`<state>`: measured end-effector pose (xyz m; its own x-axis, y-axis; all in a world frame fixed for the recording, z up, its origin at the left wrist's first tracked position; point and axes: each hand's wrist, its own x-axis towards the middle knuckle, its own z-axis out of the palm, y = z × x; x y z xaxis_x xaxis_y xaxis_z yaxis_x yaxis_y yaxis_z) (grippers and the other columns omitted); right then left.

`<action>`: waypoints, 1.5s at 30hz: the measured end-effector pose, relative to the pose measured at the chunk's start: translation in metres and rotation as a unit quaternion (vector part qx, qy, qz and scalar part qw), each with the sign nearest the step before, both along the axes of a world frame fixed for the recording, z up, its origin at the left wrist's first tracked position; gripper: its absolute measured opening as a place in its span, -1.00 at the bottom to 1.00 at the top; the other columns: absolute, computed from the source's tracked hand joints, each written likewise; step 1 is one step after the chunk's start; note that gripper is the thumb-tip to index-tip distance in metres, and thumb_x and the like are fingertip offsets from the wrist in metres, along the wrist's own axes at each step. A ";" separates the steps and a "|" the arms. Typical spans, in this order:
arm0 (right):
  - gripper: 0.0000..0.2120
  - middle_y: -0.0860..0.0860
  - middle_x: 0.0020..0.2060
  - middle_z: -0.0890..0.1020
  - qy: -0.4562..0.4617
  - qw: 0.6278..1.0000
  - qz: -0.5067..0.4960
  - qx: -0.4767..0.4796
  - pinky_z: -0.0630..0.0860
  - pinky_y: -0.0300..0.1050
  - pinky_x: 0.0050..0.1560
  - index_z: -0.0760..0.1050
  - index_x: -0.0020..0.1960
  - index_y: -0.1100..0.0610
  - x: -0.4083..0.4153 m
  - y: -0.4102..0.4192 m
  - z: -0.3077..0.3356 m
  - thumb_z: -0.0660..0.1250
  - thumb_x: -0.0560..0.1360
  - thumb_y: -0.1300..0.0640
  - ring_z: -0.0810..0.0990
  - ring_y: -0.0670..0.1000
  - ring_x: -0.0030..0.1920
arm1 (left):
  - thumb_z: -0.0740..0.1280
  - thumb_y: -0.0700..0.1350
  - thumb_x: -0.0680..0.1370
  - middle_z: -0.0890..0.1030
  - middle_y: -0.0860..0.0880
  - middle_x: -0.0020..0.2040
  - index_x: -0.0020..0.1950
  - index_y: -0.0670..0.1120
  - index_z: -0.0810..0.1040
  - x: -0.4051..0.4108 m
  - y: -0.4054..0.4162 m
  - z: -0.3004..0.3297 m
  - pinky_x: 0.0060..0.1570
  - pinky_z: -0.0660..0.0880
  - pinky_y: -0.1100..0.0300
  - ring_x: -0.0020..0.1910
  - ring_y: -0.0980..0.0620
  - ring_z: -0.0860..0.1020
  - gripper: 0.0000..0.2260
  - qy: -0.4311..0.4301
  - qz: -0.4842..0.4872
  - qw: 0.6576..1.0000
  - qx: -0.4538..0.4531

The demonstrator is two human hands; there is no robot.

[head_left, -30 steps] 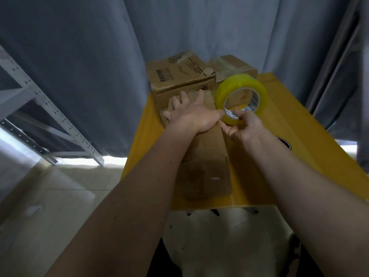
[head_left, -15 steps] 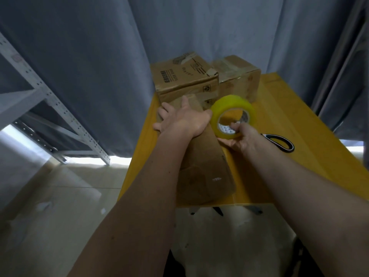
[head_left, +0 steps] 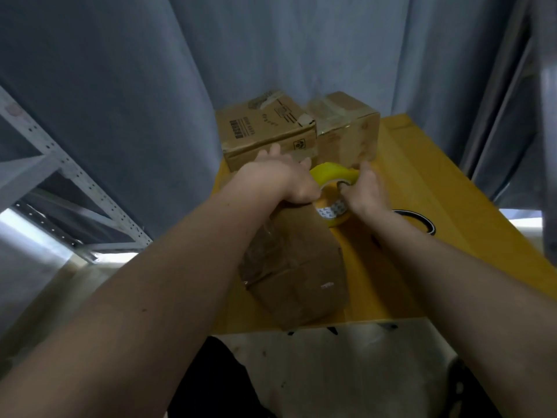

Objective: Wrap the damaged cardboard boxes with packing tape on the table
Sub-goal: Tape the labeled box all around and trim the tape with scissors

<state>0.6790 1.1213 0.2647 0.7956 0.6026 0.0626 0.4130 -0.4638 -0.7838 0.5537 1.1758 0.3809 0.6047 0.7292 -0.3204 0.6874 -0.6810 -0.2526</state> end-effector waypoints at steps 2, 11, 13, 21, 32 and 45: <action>-0.63 0.18 0.14 0.57 -0.069 0.997 0.028 -0.025 0.34 -0.06 -0.12 0.38 0.28 0.13 0.000 0.005 0.004 0.35 0.51 0.11 0.52 0.26 0.15 | 0.23 0.38 0.39 0.18 -0.16 0.52 0.55 0.11 0.17 0.010 0.002 0.009 0.41 0.15 -0.19 0.47 -0.28 0.08 -0.22 0.055 0.007 0.998 0.027; -0.75 0.22 0.04 0.61 -0.141 0.989 0.035 -0.014 0.32 -0.03 -0.18 0.45 0.25 0.14 0.018 0.002 -0.004 0.25 0.57 0.18 0.56 0.30 0.06 | 0.57 0.12 0.28 0.56 -0.03 0.22 0.40 0.01 0.43 0.031 0.023 -0.001 0.09 0.55 0.05 0.11 -0.07 0.58 -0.28 0.025 0.008 0.988 -0.154; -0.74 0.21 0.04 0.62 -0.151 0.987 0.049 -0.007 0.32 -0.03 -0.17 0.47 0.25 0.10 0.022 0.004 -0.001 0.27 0.57 0.14 0.56 0.30 0.05 | 0.55 0.14 0.32 0.44 -0.03 0.38 0.50 0.03 0.30 0.023 0.032 -0.005 0.13 0.46 0.06 0.29 -0.11 0.47 -0.19 -0.023 0.012 0.990 -0.138; -0.74 0.19 0.03 0.62 -0.129 0.987 0.093 -0.021 0.45 0.03 -0.11 0.48 0.24 0.13 0.001 0.008 -0.008 0.26 0.57 0.10 0.56 0.27 0.03 | 0.52 0.01 0.42 0.57 0.04 0.15 0.32 0.00 0.55 -0.002 0.048 -0.005 0.01 0.42 0.14 0.08 0.01 0.51 -0.52 -0.115 0.032 0.980 -0.159; -0.68 0.02 -0.26 0.48 0.137 0.988 0.062 0.027 0.35 -0.06 -0.27 0.46 -0.06 0.21 -0.025 0.016 -0.014 0.32 0.55 -0.08 0.47 0.07 -0.21 | 0.39 0.40 0.32 0.06 -0.04 0.58 0.56 0.18 0.11 -0.057 0.053 -0.009 0.46 0.11 -0.20 0.54 -0.20 0.01 -0.10 -0.174 0.144 0.968 -0.113; -0.52 0.14 0.03 0.66 0.657 0.731 0.078 0.169 0.52 0.01 0.17 0.47 0.33 0.16 -0.092 0.027 -0.013 0.40 0.48 -0.02 0.63 0.12 -0.03 | 0.40 0.44 0.15 0.36 -0.05 0.43 0.46 0.16 0.30 -0.131 0.055 -0.032 0.32 0.38 -0.15 0.39 -0.17 0.34 -0.07 -0.431 0.285 0.833 -0.196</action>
<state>0.5866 1.1486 0.2514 0.2259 0.8191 -0.5272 -0.7718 -0.1797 -0.6100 0.4227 1.2307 0.3493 0.3249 0.9183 -0.2261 0.7381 -0.0968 0.6677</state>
